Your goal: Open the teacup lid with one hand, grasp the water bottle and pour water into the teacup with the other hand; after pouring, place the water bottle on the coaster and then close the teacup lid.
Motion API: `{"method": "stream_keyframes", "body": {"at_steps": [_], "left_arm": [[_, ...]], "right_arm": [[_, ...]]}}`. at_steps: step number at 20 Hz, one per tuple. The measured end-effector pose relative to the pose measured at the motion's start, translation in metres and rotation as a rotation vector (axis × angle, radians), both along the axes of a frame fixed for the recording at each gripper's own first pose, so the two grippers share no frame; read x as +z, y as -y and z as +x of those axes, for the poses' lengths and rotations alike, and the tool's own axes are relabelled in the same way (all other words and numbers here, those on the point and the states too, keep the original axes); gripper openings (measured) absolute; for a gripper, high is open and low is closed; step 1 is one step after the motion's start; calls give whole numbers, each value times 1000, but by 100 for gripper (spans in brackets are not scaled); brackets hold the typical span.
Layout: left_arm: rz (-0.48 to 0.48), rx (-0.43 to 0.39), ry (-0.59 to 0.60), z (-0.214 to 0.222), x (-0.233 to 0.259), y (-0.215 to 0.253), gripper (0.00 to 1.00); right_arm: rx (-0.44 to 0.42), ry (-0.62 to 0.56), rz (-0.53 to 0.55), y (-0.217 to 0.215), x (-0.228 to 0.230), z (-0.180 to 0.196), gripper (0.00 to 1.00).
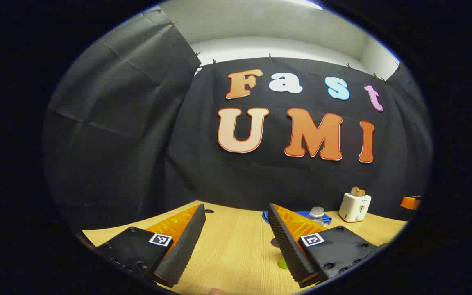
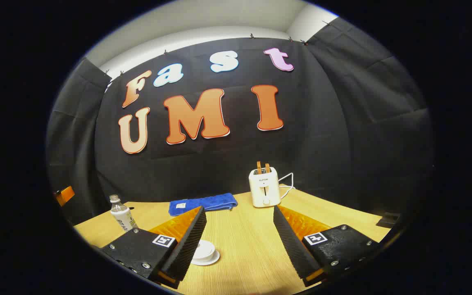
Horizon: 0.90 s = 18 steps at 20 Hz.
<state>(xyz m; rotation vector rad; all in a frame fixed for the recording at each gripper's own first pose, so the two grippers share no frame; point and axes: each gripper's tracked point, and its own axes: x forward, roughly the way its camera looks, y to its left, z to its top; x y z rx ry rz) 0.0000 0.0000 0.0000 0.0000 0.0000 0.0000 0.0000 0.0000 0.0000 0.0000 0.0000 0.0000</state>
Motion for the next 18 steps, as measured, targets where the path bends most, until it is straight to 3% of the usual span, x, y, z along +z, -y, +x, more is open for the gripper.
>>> {"method": "stream_keyframes", "body": {"at_steps": [4,8,18], "left_arm": [[-27,-56,-76,5,-14,8,98],[-6,-71,-115,4,-21,11,98],[29,-78,-159,4,-33,11,98]], "right_arm": [[-24,-30,-28,3,-9,0,98],[-51,-34,-79,7,-11,-1,98],[-31,-82,-64,9,-18,-3,98]]}}
